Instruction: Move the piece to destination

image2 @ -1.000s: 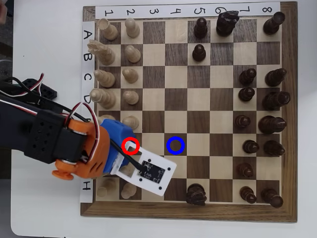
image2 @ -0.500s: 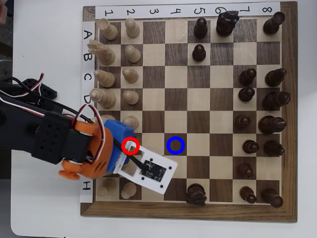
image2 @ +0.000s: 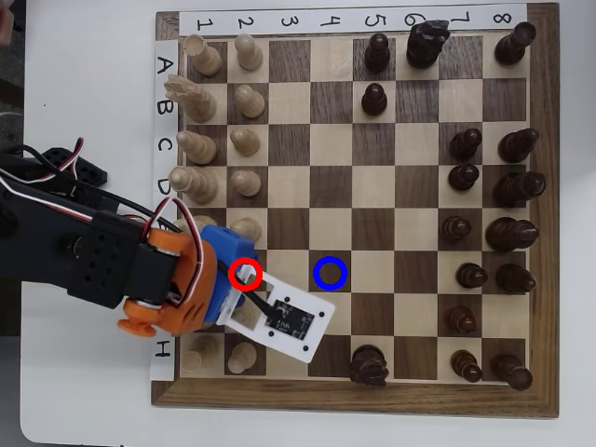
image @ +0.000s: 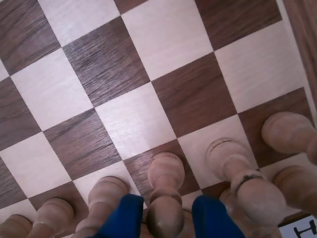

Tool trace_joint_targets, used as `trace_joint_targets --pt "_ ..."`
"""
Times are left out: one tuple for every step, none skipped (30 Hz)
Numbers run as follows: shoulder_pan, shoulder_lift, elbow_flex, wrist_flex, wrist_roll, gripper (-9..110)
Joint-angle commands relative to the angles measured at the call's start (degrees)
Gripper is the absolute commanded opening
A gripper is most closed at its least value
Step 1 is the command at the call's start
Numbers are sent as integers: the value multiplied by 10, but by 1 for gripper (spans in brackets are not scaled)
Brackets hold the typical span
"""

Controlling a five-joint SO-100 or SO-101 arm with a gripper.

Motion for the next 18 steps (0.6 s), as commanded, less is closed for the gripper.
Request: trace_joint_targets --pt "8 3 4 -30 46 14" --pt "8 3 5 -33 46 13" --pt "7 3 6 -34 46 13" --pt "7 2 8 -36 46 13" --pt "7 2 10 -39 46 13" --pt "7 2 11 -40 45 13" --pt "6 2 11 -41 45 13" --pt "6 2 11 -42 45 13" --pt "6 2 11 -42 45 13" --pt "7 2 11 -44 45 13" --pt "7 2 11 -44 45 13" --pt "8 2 11 -45 45 12" --pt "8 2 11 -46 45 12" --pt "8 2 11 -47 45 12" --pt "8 1 11 -47 46 11" --pt "8 0 11 -47 48 9" --pt "8 -1 11 -47 49 9" --pt "8 -1 11 -47 49 9"
